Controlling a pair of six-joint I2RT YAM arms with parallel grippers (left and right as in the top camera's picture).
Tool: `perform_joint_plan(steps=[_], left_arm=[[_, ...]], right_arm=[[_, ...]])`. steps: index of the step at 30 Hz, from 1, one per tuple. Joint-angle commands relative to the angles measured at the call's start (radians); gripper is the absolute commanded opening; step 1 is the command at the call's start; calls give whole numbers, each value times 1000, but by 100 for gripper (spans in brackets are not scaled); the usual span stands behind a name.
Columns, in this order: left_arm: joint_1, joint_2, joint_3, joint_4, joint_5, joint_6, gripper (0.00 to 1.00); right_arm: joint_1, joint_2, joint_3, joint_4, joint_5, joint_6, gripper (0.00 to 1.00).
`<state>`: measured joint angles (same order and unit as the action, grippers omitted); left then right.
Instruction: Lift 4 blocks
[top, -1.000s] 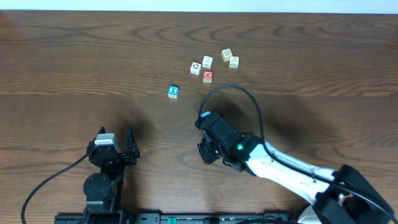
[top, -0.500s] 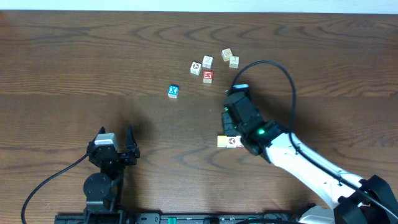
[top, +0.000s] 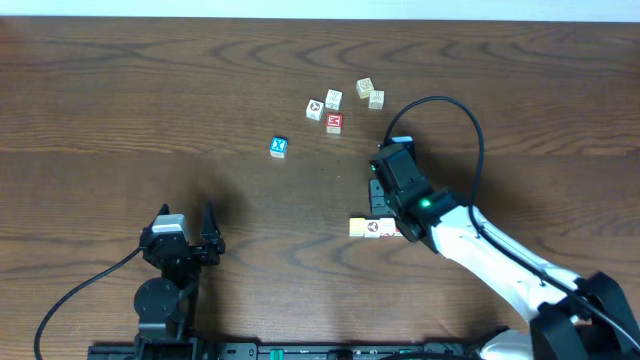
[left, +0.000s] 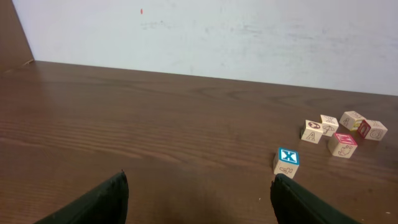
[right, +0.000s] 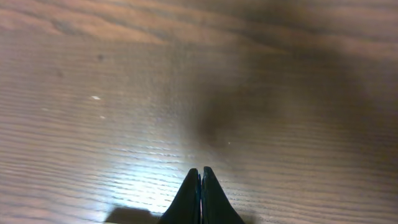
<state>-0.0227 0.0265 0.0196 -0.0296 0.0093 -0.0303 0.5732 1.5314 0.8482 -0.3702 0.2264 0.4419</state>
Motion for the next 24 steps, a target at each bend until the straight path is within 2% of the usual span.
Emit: perform_joint_plan(steps=[1, 16, 24], left_arm=[[-3, 5, -16, -44, -19, -13, 74], [-3, 5, -16, -44, -19, -13, 73], [-3, 5, -16, -44, -19, -13, 74]], right_arm=[[-5, 41, 6, -4, 0, 35, 1], [-5, 66, 6, -97, -18, 146, 1], [-3, 66, 5, -121, -45, 149, 1]])
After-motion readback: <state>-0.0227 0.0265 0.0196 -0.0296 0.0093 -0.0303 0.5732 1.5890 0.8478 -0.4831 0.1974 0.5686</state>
